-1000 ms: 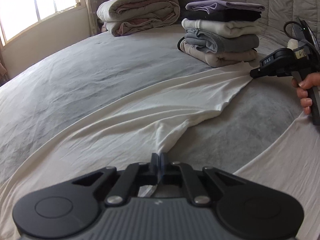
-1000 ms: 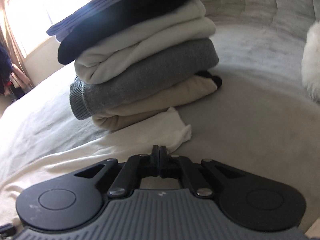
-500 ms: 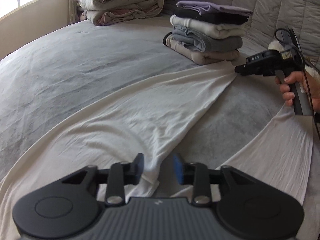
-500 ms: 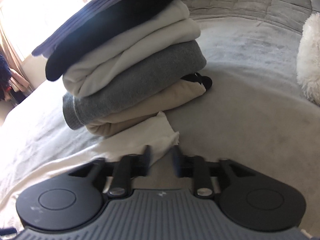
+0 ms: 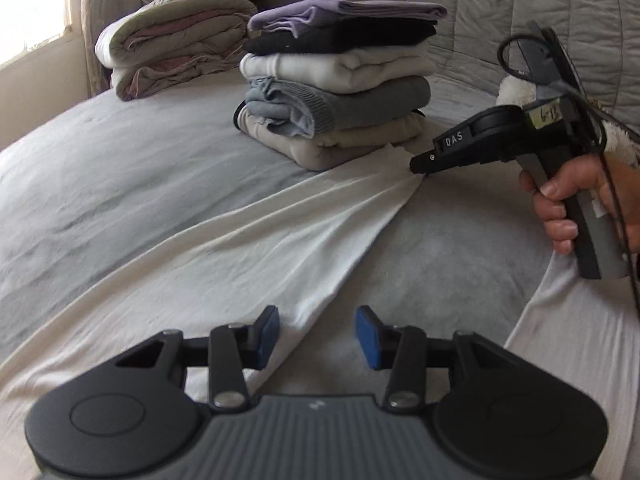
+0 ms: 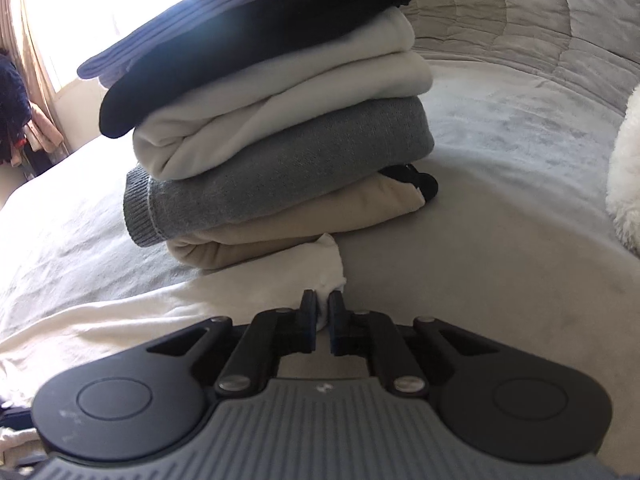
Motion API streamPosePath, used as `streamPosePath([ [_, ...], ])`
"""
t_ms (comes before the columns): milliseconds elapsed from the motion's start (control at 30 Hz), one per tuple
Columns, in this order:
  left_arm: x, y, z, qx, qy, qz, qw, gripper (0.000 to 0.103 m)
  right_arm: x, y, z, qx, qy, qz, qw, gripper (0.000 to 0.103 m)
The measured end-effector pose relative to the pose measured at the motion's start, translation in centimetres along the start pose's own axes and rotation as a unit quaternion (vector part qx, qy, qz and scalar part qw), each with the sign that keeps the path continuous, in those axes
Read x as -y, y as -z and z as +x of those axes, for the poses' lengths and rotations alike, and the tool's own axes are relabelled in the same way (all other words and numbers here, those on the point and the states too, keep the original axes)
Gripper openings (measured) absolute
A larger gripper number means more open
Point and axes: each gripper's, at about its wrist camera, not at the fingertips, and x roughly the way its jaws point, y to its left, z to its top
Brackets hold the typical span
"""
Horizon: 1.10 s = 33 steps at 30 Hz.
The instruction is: Fold clothes
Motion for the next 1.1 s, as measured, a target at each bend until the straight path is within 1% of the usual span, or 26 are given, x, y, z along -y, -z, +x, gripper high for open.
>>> streamPosePath([
  [67, 0.2, -0.7, 0.7, -0.002, -0.001, -0.003, 1.0000, 0.042, 0.1, -0.2, -0.2, -0.007, 0.000, -0.002, 1.000, 0.006],
  [100, 0.3, -1.0, 1.0, -0.004, -0.002, -0.005, 1.0000, 0.038, 0.1, -0.4, -0.3, -0.010, 0.001, -0.004, 1.000, 0.006],
  [167, 0.5, -1.7, 1.7, -0.006, -0.003, -0.008, 0.9999, 0.002, 0.1, -0.5, -0.4, -0.017, 0.003, -0.011, 1.000, 0.006],
  [200, 0.7, -2.1, 2.0, -0.007, -0.003, -0.010, 0.9999, 0.002, 0.1, -0.6, -0.5, -0.021, 0.004, -0.013, 1.000, 0.006],
  [333, -0.1, -2.2, 1.4, -0.027, 0.039, -0.019, 0.9987, 0.002, 0.4, -0.9, -0.8, -0.039, 0.000, -0.018, 0.999, 0.006],
  [433, -0.6, -2.1, 1.5, -0.047, 0.064, -0.023, 0.9966, 0.002, 0.6, -1.2, -1.0, -0.052, -0.003, -0.022, 0.998, 0.006],
  [500, -1.0, -2.2, 1.5, -0.053, 0.078, -0.028, 0.9951, 0.004, 0.7, -1.3, -1.2, -0.061, -0.004, -0.025, 0.998, 0.005],
  [533, -1.2, -2.3, 1.4, -0.056, 0.084, -0.029, 0.9945, 0.008, 0.8, -1.4, -1.2, -0.065, -0.005, -0.026, 0.998, 0.005],
  [567, -1.4, -2.4, 1.4, -0.058, 0.090, -0.031, 0.9938, 0.018, 0.9, -1.5, -1.3, -0.069, -0.006, -0.027, 0.997, 0.005],
  [600, -1.6, -2.5, 1.3, -0.056, 0.090, -0.032, 0.9938, 0.026, 0.9, -1.6, -1.4, -0.074, -0.007, -0.029, 0.997, 0.006],
  [633, -2.1, -2.5, 1.1, -0.052, 0.085, -0.035, 0.9944, 0.041, 1.0, -1.6, -1.5, -0.078, -0.008, -0.030, 0.996, 0.007],
  [667, -2.6, -2.6, 0.9, -0.046, 0.080, -0.039, 0.9950, 0.046, 1.1, -1.7, -1.5, -0.082, -0.009, -0.031, 0.996, 0.016],
  [700, -3.1, -2.6, 0.7, -0.041, 0.074, -0.043, 0.9955, 0.046, 1.2, -1.9, -1.5, -0.084, -0.011, -0.030, 0.996, 0.018],
  [733, -3.6, -2.7, 0.5, -0.035, 0.068, -0.047, 0.9959, 0.046, 1.3, -2.2, -1.3, -0.078, -0.016, -0.022, 0.997, 0.022],
  [767, -4.3, -2.7, 0.5, -0.032, 0.059, -0.056, 0.9962, 0.047, 1.5, -2.6, -1.1, -0.073, -0.022, -0.014, 0.997, 0.029],
  [800, -5.0, -2.7, 0.6, -0.030, 0.049, -0.063, 0.9964, 0.047, 1.7, -2.9, -0.9, -0.067, -0.027, -0.007, 0.997, 0.031],
  [900, -6.9, -2.6, 0.9, -0.033, 0.016, -0.075, 0.9966, 0.047, 2.0, -3.7, 0.0, -0.057, -0.041, 0.007, 0.998, 0.032],
  [1033, -9.1, -2.0, 1.5, -0.042, -0.027, -0.073, 0.9961, 0.047, 1.5, -3.3, 2.0, -0.046, -0.042, -0.017, 0.998, 0.032],
  [1067, -9.7, -1.7, 1.6, -0.041, -0.034, -0.075, 0.9958, 0.047, 1.4, -3.0, 2.4, -0.040, -0.044, -0.023, 0.998, 0.030],
  [1100, -10.3, -1.5, 1.7, -0.040, -0.041, -0.077, 0.9954, 0.047, 1.3, -2.7, 2.7, -0.033, -0.044, -0.030, 0.998, 0.024],
])
